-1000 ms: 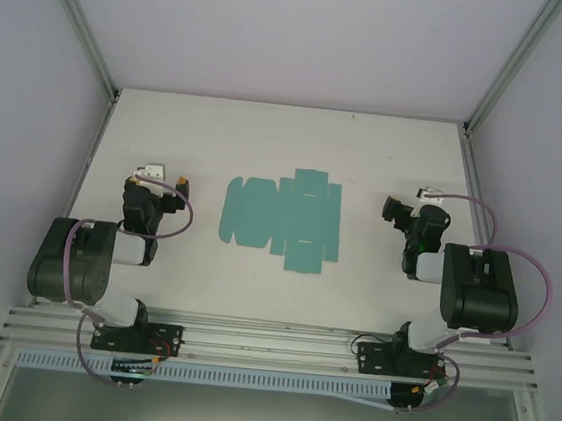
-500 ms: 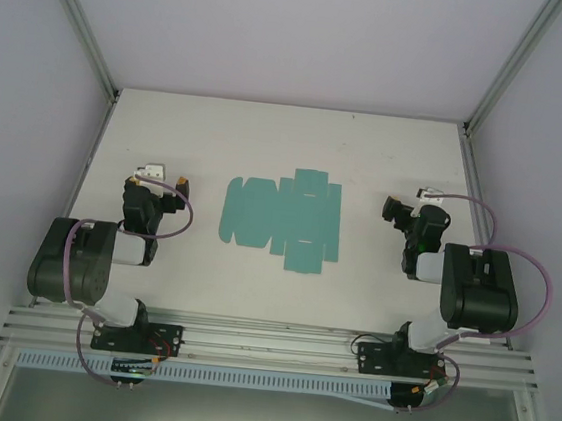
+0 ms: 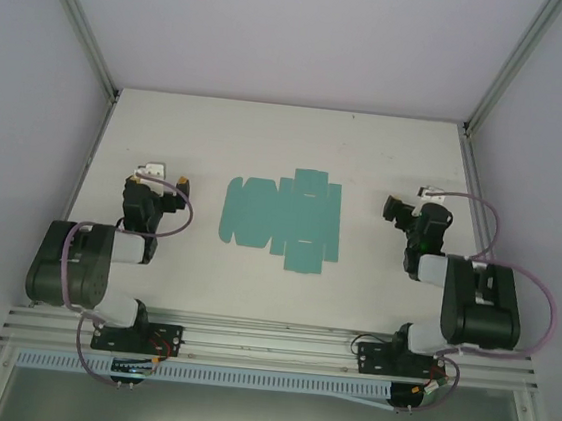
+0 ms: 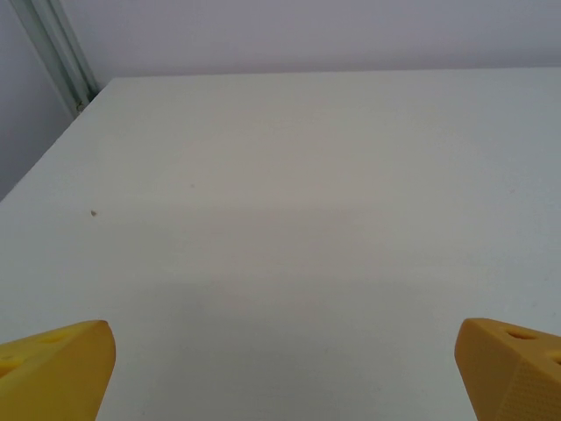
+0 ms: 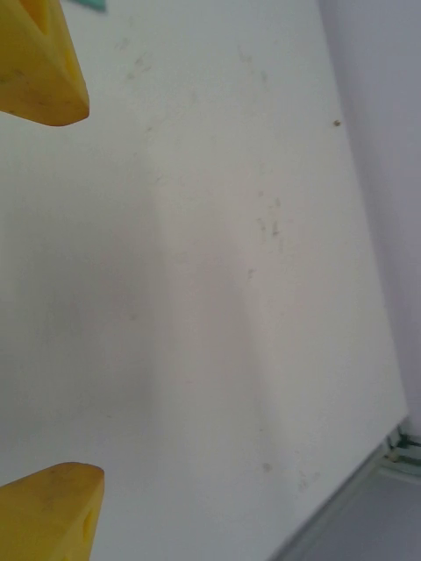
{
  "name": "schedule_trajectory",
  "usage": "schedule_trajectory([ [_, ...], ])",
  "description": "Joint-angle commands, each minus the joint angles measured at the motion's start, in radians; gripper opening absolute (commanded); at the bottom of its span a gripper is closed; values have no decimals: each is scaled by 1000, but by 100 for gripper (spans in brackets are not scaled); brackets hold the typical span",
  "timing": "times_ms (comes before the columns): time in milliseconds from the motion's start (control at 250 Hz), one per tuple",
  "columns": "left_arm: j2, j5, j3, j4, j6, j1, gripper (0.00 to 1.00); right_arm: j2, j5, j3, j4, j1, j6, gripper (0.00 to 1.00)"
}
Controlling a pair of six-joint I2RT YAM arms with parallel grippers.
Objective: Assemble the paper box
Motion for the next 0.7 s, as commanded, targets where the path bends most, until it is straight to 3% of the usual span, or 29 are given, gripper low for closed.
schedule_trajectory([
  [0,-143,34,124,-230,-50,2,99,-94,46,103,-215,35,51,99],
  [156,-145,185,312,-601,-269,3,99,-107,120,266,-482,166,147,98],
  [260,-101,365,356,-701,-390,2,99,-52,115,374,-641,248,270,91],
  [376,-9,525,420,-818,-435,-11,99,52,-39,452,-731,280,401,75],
  [532,121,570,500,-928,-431,-84,99,210,-228,515,-741,346,479,53],
  [695,243,641,560,-960,-444,-134,99,351,-226,636,-887,431,474,32],
])
